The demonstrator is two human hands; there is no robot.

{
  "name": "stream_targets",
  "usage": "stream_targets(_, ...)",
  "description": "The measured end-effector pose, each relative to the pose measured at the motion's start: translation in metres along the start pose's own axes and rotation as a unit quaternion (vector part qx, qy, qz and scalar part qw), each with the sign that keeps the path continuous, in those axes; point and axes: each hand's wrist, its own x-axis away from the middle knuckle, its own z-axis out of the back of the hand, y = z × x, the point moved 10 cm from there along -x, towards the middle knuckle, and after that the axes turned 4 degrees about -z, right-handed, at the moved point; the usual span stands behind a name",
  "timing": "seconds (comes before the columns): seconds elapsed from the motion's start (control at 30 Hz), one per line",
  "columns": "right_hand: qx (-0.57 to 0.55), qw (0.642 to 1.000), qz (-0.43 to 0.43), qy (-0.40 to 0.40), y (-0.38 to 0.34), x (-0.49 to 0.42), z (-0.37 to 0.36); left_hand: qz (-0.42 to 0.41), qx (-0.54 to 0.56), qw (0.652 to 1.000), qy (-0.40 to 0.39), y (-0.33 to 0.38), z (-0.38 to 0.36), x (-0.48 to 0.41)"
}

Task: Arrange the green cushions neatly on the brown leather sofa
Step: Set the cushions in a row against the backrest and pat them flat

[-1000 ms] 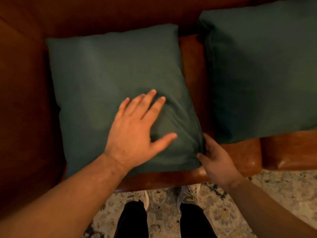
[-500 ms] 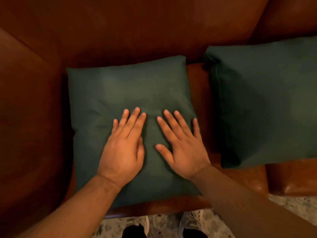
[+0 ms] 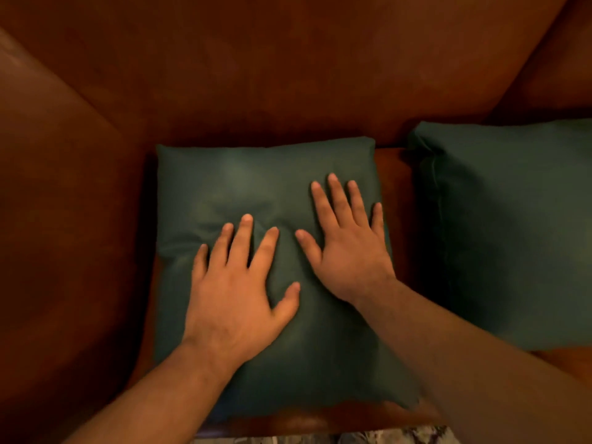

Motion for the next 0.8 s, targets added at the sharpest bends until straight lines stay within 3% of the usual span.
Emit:
stream_targets(0.07, 0.015, 1.000, -0.001, -0.008, -0.001, -0.002, 0.000, 0.012, 0.018, 0.999, 0.050, -0.017, 0.019, -0.021)
stream_targets(0.13, 0.023, 1.000, 0.001, -0.002, -0.005, -0.008, 0.015, 0.038, 0.007, 0.998, 0.042, -0.034, 0.023, -0.041)
stream_targets(0.23, -0.023, 0.993, 0.023, 0.110, -0.018, -0.033, 0.066, 0.063, -0.019, 0.997, -0.038, -0.041, -0.010, -0.048)
stream_targets(0.3, -0.076, 0.981, 0.043, 0.175, -0.021, -0.050, 0.086, 0.062, -0.010, 0.997, -0.034, -0.042, -0.019, -0.046)
stream_targets(0.33, -0.081, 0.982, 0.047, 0.162, -0.019, -0.058, 0.081, 0.061, -0.003, 0.998, -0.025, -0.043, -0.020, -0.045)
stream_targets(0.47, -0.036, 0.997, -0.033, -0.062, 0.017, -0.068, 0.003, 0.046, 0.011, 0.999, 0.012, -0.035, -0.012, -0.047)
stream_targets(0.57, -0.080, 0.990, -0.086, -0.075, 0.048, -0.093, 0.009, 0.051, 0.017, 0.999, -0.002, -0.030, -0.013, -0.055)
stream_targets(0.63, -0.133, 0.972, -0.168, -0.099, 0.074, -0.110, 0.016, 0.057, 0.027, 0.998, -0.001, -0.037, -0.015, -0.054)
stream_targets(0.7, -0.259, 0.929, -0.239, -0.112, 0.087, -0.120, 0.019, 0.058, 0.039, 0.998, 0.007, -0.043, -0.016, -0.049)
stream_targets(0.8, -0.421, 0.853, -0.306, -0.028, 0.101, -0.132, 0.033, 0.059, 0.072, 0.995, 0.027, -0.049, -0.015, -0.045)
